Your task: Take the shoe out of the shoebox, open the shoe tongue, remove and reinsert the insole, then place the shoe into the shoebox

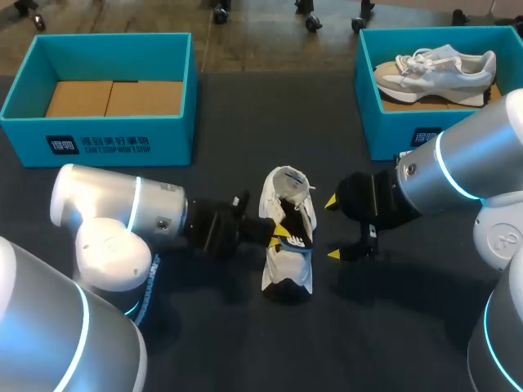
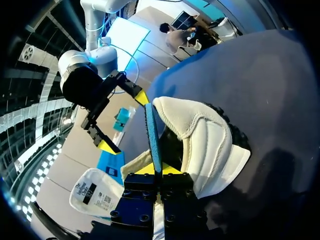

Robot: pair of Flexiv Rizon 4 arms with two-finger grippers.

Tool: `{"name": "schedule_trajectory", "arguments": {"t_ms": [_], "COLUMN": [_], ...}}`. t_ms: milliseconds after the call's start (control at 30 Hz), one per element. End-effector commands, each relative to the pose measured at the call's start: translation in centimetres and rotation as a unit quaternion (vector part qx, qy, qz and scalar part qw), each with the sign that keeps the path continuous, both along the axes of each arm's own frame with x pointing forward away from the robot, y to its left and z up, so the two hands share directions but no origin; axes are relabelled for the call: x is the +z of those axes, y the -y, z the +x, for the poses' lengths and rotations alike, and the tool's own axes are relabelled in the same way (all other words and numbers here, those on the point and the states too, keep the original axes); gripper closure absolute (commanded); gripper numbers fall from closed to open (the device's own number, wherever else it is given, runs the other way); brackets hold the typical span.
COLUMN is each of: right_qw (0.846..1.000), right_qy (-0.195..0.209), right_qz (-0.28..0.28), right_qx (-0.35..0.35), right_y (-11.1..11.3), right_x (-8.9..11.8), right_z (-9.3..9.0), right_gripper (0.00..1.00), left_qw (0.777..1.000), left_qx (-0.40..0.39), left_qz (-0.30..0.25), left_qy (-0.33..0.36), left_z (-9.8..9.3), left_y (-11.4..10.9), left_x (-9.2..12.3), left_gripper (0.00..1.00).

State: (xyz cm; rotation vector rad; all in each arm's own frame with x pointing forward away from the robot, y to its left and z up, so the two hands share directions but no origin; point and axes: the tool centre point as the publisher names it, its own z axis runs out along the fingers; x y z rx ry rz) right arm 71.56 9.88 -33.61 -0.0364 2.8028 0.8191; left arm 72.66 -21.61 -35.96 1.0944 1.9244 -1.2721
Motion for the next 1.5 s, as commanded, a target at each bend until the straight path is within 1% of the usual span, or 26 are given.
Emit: {"name": "schedule_trajectory", "arguments": {"t_ms": [33,200,333,367,467,500,533,633,767,1000,1233,1300,1333,1367,1400,1467,1500], "right_qw": [1.0,1.0,1.0,1.0,1.0,1.0,1.0,1.0,1.0,1.0,1.0,1.0,1.0,1.0,1.0,1.0,1.0], "right_qy": [0.001,0.001,0.001,0.001,0.001,0.001,0.001,0.001,0.001,0.001,0.001,0.001,0.001,0.001,0.001,0.001,0.001], "right_qz": [0.0,0.0,0.0,0.0,0.0,0.0,0.0,0.0,0.0,0.0,0.0,0.0,0.0,0.0,0.0,0.0,0.0], "right_qx": [0.0,0.0,0.0,0.0,0.0,0.0,0.0,0.0,0.0,0.0,0.0,0.0,0.0,0.0,0.0,0.0,0.0], "right_y": [0.0,0.0,0.0,0.0,0.0,0.0,0.0,0.0,0.0,0.0,0.0,0.0,0.0,0.0,0.0,0.0,0.0], "right_x": [0.0,0.0,0.0,0.0,0.0,0.0,0.0,0.0,0.0,0.0,0.0,0.0,0.0,0.0,0.0,0.0,0.0], "right_z": [-0.1,-0.1,-0.1,-0.1,-0.1,-0.1,-0.1,-0.1,-0.1,-0.1,-0.1,-0.1,-0.1,-0.1,-0.1,-0.1,-0.1], "right_gripper": [0.0,0.0,0.0,0.0,0.0,0.0,0.0,0.0,0.0,0.0,0.0,0.0,0.0,0.0,0.0,0.0,0.0], "left_qw": [1.0,1.0,1.0,1.0,1.0,1.0,1.0,1.0,1.0,1.0,1.0,1.0,1.0,1.0,1.0,1.0,0.999], "left_qx": [-0.002,-0.004,-0.006,-0.008,-0.008,-0.009,-0.009,-0.011,-0.011,-0.004,-0.004,-0.003,-0.001,0.001,0.001,0.003,0.003], "left_qz": [-0.012,-0.021,-0.022,-0.022,-0.023,-0.024,-0.023,-0.02,-0.012,-0.016,-0.01,-0.009,-0.012,-0.016,-0.022,-0.028,-0.03], "left_qy": [0.0,0.009,0.012,0.013,0.014,0.013,0.013,0.012,0.019,0.023,0.004,0.003,0.002,0.003,0.005,0.011,0.015], "left_z": [-0.3,-1.0,-1.5,-1.7,-1.9,-1.9,-2.0,-1.9,-1.4,0.2,0.0,-0.1,-0.4,-0.4,-0.6,-0.8,-0.9], "left_y": [0.0,-0.1,0.0,0.0,0.0,0.1,0.1,0.3,0.4,-0.1,-0.2,-0.4,-0.5,-0.5,-0.6,-0.8,-0.8], "left_x": [0.4,1.4,1.8,2.0,2.1,2.1,2.0,1.8,1.3,0.9,0.0,0.0,0.3,0.6,1.1,1.8,2.3], "left_gripper": [0.72,0.72,0.73,0.78,0.83,0.89,1.0,1.0,1.0,1.0,1.0,1.0,1.0,0.87,0.6,0.58,0.58]}}
